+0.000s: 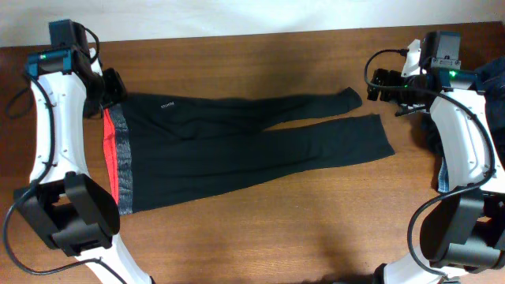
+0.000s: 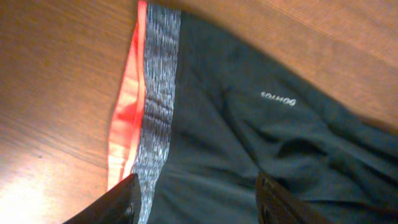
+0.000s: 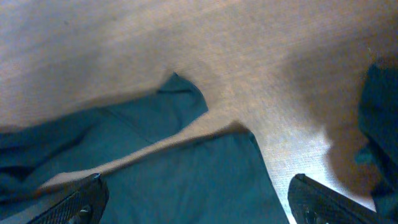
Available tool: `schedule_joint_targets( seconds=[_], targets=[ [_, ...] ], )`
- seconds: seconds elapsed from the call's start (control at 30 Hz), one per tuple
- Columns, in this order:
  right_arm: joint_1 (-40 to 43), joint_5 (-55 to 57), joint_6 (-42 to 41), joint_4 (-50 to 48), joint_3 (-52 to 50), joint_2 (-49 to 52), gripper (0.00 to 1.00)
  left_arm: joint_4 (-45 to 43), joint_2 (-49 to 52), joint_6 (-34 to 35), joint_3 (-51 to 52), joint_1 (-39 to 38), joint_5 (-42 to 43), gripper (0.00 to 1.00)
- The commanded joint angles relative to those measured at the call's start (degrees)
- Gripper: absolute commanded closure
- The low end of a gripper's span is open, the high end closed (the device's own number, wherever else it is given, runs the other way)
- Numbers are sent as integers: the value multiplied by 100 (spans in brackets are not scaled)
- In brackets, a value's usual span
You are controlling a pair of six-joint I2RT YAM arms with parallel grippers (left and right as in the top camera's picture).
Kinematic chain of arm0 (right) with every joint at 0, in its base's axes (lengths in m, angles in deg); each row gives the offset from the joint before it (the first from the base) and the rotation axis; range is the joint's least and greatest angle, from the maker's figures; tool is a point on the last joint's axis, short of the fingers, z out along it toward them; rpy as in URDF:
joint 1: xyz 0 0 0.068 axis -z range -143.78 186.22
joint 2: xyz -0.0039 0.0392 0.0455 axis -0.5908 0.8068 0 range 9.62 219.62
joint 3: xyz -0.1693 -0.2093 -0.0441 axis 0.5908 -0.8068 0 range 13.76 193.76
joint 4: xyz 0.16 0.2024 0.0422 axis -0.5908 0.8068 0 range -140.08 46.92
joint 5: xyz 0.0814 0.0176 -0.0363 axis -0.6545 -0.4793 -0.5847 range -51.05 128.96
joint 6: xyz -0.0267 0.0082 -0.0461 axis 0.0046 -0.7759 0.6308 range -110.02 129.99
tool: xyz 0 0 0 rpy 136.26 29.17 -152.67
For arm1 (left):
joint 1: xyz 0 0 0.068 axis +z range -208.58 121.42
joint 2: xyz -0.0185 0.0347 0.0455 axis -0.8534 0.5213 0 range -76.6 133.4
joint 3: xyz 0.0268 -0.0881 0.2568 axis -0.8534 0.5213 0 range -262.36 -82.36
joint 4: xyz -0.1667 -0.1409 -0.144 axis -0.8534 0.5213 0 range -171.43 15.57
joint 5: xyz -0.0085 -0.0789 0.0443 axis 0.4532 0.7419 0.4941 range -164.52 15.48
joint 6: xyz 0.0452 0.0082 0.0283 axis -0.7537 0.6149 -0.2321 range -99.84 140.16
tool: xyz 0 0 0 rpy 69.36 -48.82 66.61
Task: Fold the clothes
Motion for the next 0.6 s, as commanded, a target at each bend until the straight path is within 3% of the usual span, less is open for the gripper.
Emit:
schedule_joint_targets(
  seconds=[0.0, 0.57],
  targets=[
    [-44, -308, 221, -149, 17, 48, 3, -251, 162, 129, 573, -13, 42, 41],
    [-846, 254, 518, -1729, 20, 966, 7, -2396, 162, 251, 2638, -76, 103, 42]
  ],
)
